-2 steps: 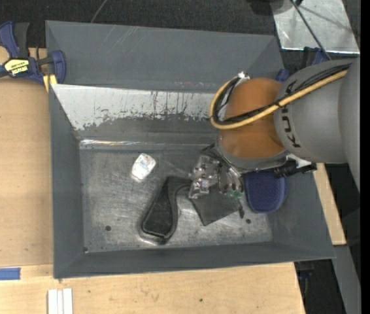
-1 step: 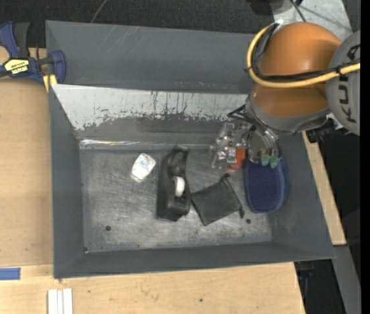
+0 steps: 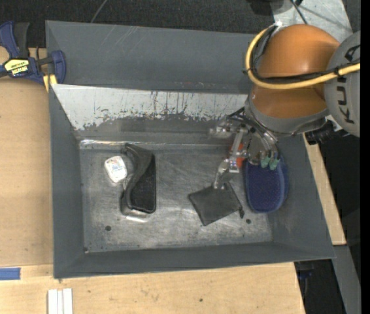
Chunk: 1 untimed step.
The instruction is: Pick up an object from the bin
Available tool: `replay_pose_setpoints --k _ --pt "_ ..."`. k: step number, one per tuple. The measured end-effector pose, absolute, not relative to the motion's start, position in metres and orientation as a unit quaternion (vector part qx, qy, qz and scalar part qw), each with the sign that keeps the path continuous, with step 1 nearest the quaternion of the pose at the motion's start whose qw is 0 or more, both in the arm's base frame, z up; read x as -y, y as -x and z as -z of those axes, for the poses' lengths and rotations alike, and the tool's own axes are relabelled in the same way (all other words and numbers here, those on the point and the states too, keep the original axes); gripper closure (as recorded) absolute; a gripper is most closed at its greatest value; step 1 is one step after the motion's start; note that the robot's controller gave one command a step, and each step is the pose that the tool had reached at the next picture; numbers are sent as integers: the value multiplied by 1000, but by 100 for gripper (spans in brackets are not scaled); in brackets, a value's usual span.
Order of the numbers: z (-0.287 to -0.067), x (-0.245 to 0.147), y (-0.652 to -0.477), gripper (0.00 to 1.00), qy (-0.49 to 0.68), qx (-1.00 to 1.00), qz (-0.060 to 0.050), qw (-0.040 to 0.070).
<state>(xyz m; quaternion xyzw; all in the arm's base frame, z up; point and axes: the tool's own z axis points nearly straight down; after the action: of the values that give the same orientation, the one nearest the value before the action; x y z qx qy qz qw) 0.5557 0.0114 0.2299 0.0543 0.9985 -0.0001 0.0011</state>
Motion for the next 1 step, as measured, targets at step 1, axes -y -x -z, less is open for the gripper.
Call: replay_pose_setpoints --k 1 --pt "-133 36 -494 0 -34 -999 1 -5"
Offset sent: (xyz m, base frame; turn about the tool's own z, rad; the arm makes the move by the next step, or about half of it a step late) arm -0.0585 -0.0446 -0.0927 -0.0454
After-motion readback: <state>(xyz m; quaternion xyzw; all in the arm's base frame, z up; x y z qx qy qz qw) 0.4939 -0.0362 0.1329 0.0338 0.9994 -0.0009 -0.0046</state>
